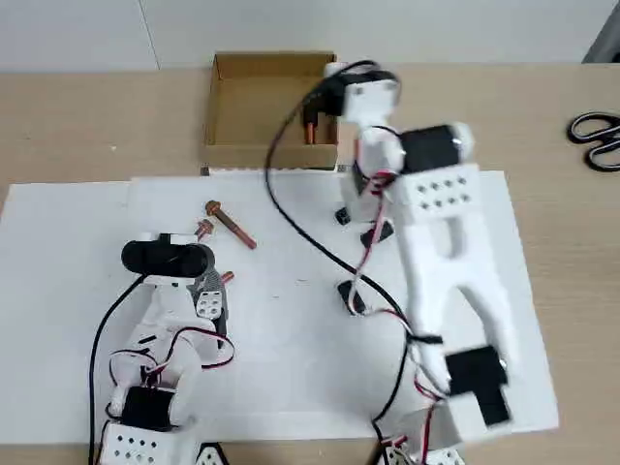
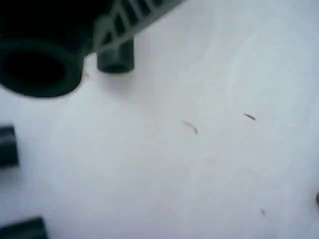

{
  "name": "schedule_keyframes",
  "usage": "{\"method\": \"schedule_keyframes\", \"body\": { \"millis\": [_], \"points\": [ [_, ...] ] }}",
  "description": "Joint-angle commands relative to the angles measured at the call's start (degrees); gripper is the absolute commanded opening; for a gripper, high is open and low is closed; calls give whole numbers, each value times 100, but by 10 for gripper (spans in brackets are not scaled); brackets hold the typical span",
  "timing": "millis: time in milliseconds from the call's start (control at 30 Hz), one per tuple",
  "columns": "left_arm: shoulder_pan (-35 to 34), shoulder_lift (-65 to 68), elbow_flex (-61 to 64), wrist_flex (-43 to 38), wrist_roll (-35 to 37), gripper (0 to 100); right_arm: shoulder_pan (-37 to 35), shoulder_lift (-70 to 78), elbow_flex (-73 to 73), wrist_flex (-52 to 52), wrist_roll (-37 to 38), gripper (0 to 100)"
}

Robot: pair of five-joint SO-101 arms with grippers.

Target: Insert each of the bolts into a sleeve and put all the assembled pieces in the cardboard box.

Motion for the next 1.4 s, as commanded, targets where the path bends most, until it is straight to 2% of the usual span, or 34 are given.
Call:
{"method": "schedule_keyframes", "body": {
  "millis": [0, 167, 333, 533, 633, 733, 867, 1167, 1267, 1367],
  "points": [
    [-53, -18, -769, 563, -18, 6, 347, -980, 659, 48, -299, 4],
    [-492, -9, -1666, 1266, -35, 5, 778, -2281, 2163, 13, -360, 4],
    [-932, -9, -2501, 2171, -501, 5, 1191, -3495, 3358, 4, -343, 4],
    [-1978, 0, -2642, 2374, -1081, 5, 1868, -4514, 4246, 4, -316, 4],
    [-2084, 158, -2826, 2576, -1152, 5, 2158, -4778, 4475, -4, -316, 4],
    [-2110, 914, -3152, 2620, -1143, 5, 2369, -4901, 4510, -75, -316, 4],
    [-2110, 2585, -4321, 2787, -1116, 5, 2440, -4936, 4519, -75, -316, 4],
    [-2119, 6189, -6554, 4105, -1178, 5, 2448, -4954, 4519, -48, -334, 4],
    [-2110, 7042, -7055, 4431, -1459, 5, 2448, -4954, 4519, -57, -334, 4],
    [-2119, 7490, -7345, 4343, -1512, 5, 2466, -4954, 4519, -66, -343, 4]
  ]
}}
